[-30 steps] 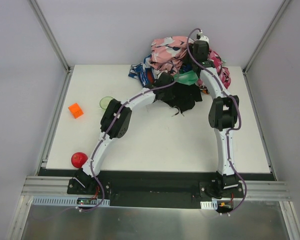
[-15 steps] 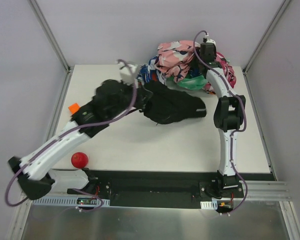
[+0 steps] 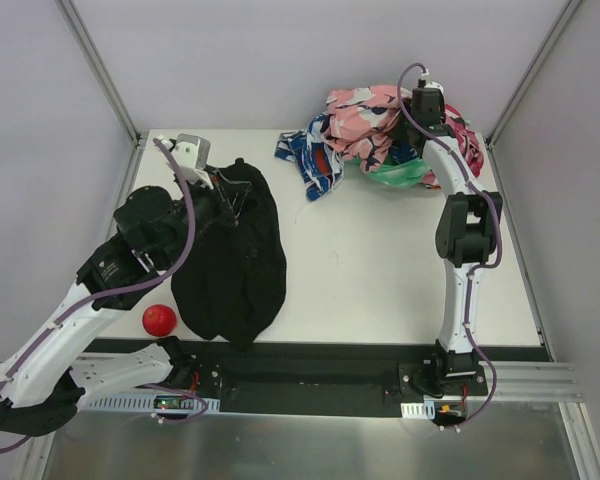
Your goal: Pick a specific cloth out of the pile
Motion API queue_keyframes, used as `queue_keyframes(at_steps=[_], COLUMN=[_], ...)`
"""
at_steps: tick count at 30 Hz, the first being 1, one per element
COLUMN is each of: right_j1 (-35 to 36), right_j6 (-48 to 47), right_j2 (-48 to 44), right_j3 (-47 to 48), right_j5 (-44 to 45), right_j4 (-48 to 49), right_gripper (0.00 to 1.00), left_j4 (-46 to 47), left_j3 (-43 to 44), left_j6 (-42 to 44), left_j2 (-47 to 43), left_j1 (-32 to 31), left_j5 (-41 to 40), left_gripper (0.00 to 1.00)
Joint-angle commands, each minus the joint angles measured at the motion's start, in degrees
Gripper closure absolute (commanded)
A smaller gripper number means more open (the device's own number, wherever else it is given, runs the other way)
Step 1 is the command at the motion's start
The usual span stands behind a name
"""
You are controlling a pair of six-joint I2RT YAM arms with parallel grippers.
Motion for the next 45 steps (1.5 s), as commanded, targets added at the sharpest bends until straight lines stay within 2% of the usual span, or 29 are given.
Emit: queue_keyframes(at_steps=[1,8,15,20,21,24,27,29,32,34,35,36,37,39,43,45], right_j1=[-3.05,-3.14,-3.31,-3.31,-3.31,-3.31,-3.31,-3.31,-3.31,-3.31,-3.31,-3.31,-3.31,-3.31,-3.31,-3.31], right_j6=[-2.73,-3.34,-3.61,-3.52,-3.44,-3.43,-2.91,-1.42,-0.18,-0.27,-0.62,-0.80,-0.71,-0.01,2.01,3.41], right_j2=[-3.99,-6.45,-11.19,-15.15,-16.20,-19.80,-24.46,-28.15,-36.14,-40.97,-43.78,-46.68,-49.23,-55.03,-66.81,-71.65], right_j3=[-1.12,-3.49,-5.95,-5.52,-5.52,-5.96,-8.23,-11.22,-18.94,-23.51,-25.45,-27.82,-30.11,-35.90,-49.34,-54.80], right_j5=[5.62,6.23,5.53,4.65,4.22,1.94,-0.61,-1.58,-2.03,-1.15,0.07,0.95,2.00,4.03,6.05,7.54], right_j4=[-2.30,-2.39,-4.06,-9.85,-11.52,-15.83,-19.00,-20.32,-19.71,-19.18,-19.09,-18.74,-18.22,-16.29,-12.42,-11.97], right_gripper=[0.96,0.92,0.83,0.74,0.71,0.52,0.36,0.23,0.01,0.04,0.04,0.04,0.04,0.04,0.04,0.04], left_j4=[1.61,1.60,1.95,2.75,2.66,3.27,4.15,4.77,4.59,4.59,4.59,4.59,4.59,4.50,2.67,-1.36], left_j3=[4.48,8.71,6.96,3.18,2.13,-1.12,-2.01,-0.53,1.41,0.54,-0.59,-1.74,-3.84,-7.27,-13.69,-15.80], left_j6=[2.41,1.19,-3.64,-7.33,-8.03,-11.63,-14.36,-15.42,-17.18,-17.97,-18.06,-17.89,-17.45,-16.83,-15.95,-15.78], left_j2=[4.20,11.50,16.25,22.30,24.41,31.69,41.36,49.87,58.07,58.36,57.40,55.47,52.76,46.44,28.95,20.08], left_j1=[0.35,0.35,0.27,0.70,1.23,3.16,3.17,3.26,3.17,3.17,3.17,2.91,2.73,2.64,2.47,2.55], left_j5=[-3.18,-0.64,4.64,6.49,7.01,9.30,14.90,19.39,22.13,22.92,22.49,20.83,18.55,15.39,11.42,8.09], left_gripper=[1.00,1.00,1.00,1.00,1.00,1.00,1.00,1.00,1.00,1.00,0.92,0.74,0.53,0.01,0.01,0.01])
